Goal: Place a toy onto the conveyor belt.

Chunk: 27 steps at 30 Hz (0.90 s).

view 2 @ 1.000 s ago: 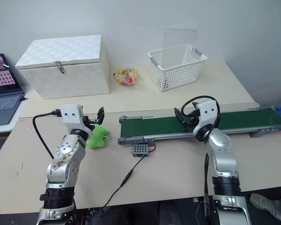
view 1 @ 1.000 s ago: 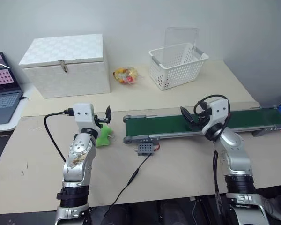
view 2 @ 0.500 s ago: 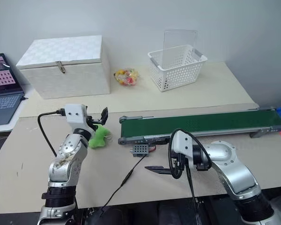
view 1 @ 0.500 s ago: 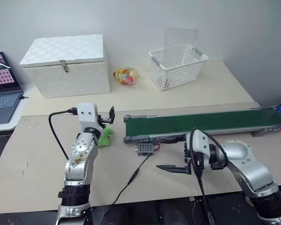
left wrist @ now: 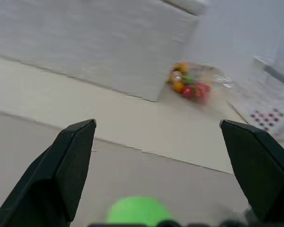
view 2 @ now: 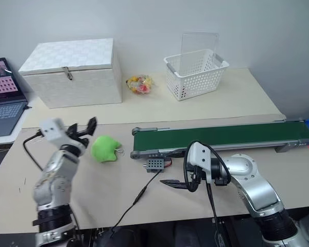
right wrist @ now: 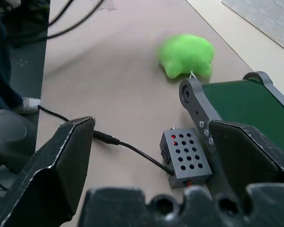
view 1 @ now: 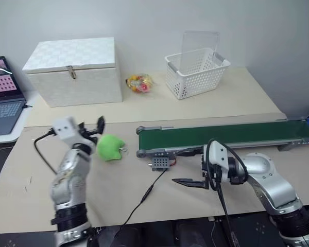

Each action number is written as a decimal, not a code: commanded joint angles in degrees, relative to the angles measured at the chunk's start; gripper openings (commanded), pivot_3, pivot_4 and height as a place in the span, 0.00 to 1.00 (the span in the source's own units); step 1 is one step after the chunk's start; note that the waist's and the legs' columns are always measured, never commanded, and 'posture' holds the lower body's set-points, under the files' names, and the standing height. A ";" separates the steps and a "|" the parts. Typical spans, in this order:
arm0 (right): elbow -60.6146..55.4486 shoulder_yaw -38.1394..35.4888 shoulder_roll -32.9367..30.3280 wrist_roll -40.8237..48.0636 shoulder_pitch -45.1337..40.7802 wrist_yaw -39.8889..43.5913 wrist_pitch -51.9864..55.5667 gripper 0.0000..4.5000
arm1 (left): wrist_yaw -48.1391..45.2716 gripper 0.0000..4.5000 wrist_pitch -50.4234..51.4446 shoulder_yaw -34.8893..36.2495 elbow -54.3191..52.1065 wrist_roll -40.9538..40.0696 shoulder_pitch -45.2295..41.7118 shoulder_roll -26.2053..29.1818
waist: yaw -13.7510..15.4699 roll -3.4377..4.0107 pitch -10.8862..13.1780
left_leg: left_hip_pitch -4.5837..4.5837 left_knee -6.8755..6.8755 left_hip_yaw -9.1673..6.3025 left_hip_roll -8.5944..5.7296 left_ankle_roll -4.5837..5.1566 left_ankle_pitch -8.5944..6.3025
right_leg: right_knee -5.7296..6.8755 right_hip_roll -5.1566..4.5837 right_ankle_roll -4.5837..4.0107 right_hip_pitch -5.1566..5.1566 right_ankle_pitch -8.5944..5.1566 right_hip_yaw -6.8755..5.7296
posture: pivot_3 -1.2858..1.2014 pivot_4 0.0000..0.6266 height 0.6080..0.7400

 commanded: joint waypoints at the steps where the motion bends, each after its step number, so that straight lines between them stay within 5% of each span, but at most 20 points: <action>1: -0.70 -0.43 0.50 0.04 -0.36 0.03 -1.18 1.00 | -4.07 1.00 4.85 4.93 2.15 -9.38 0.29 2.48 | 0.08 -0.02 0.01 | 0.00 0.00 0.00 -0.01 0.00 0.00 | 0.00 -0.01 0.00 0.00 0.00 0.00 | 0.52 0.24 1.00; 7: 2.25 -0.28 1.21 -1.32 -1.31 -0.03 -2.11 1.00 | -7.24 1.00 12.18 7.33 6.95 -20.30 -0.67 2.68 | 0.59 -0.05 0.01 | -0.02 0.03 -0.08 -0.11 0.02 -0.01 | -0.05 -0.13 0.00 0.06 0.00 -0.10 | 0.52 0.24 1.00; 27: 1.79 -1.32 1.85 -2.09 -0.78 -1.38 -2.16 1.00 | -10.41 1.00 13.09 0.80 17.33 -19.40 1.84 0.22 | 0.19 -0.03 0.00 | 0.00 0.02 -0.07 -0.06 0.00 -0.01 | -0.02 -0.10 -0.01 0.04 0.00 -0.06 | 0.52 0.24 1.00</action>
